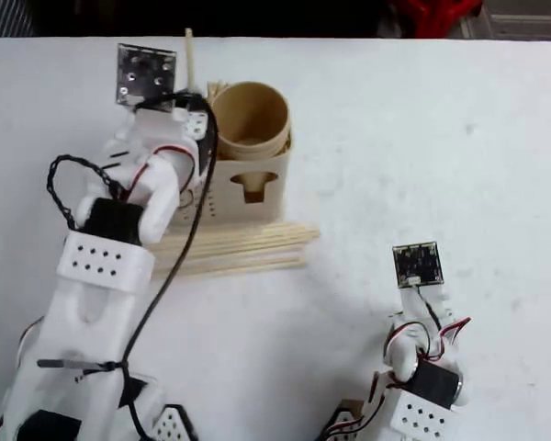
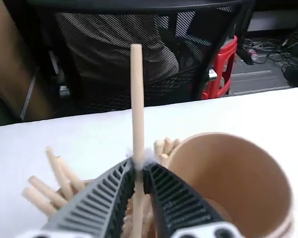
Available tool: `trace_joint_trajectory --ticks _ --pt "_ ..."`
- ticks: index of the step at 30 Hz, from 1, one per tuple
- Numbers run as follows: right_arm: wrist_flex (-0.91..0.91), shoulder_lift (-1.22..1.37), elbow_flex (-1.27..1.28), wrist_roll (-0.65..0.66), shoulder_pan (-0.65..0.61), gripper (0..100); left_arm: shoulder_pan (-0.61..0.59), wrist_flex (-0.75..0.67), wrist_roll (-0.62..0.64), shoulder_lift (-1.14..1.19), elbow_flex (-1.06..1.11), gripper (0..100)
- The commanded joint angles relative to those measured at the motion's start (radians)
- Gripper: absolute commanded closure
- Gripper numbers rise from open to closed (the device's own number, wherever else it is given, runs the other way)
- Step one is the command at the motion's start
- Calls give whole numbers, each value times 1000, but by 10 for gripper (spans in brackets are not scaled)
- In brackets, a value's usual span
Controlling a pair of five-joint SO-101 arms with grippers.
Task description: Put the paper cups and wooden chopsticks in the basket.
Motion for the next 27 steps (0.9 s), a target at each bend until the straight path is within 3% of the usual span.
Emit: trace_joint_trajectory --ticks 1,27 --pt "-15 -8 6 -11 -4 981 42 3 6 4 -5 977" --pt "-15 -8 6 -11 -4 981 51 26 5 -4 -15 977"
